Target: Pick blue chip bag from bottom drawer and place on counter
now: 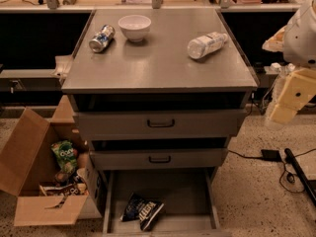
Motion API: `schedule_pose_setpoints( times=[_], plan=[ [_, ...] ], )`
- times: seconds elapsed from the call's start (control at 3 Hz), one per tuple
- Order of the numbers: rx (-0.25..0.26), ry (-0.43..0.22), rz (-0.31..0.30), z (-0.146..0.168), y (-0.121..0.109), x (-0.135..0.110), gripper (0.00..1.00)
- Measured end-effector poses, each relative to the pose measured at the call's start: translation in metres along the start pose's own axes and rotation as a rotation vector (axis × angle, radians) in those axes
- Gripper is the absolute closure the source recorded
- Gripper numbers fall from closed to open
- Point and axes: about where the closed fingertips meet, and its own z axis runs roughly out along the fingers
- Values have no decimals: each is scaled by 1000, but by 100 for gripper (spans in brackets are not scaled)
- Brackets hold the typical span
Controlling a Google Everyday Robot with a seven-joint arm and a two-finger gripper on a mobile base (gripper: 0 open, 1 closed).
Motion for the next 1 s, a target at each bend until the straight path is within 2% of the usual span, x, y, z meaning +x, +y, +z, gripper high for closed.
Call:
schedule_pose_setpoints(
  times=[0.33,0.67,1.0],
  plan=[
    [0,0,0,0,0,0,0],
    [-20,-11,6,19,12,-5,0],
    [-43,-56,18,65,47,-31,0]
  ],
)
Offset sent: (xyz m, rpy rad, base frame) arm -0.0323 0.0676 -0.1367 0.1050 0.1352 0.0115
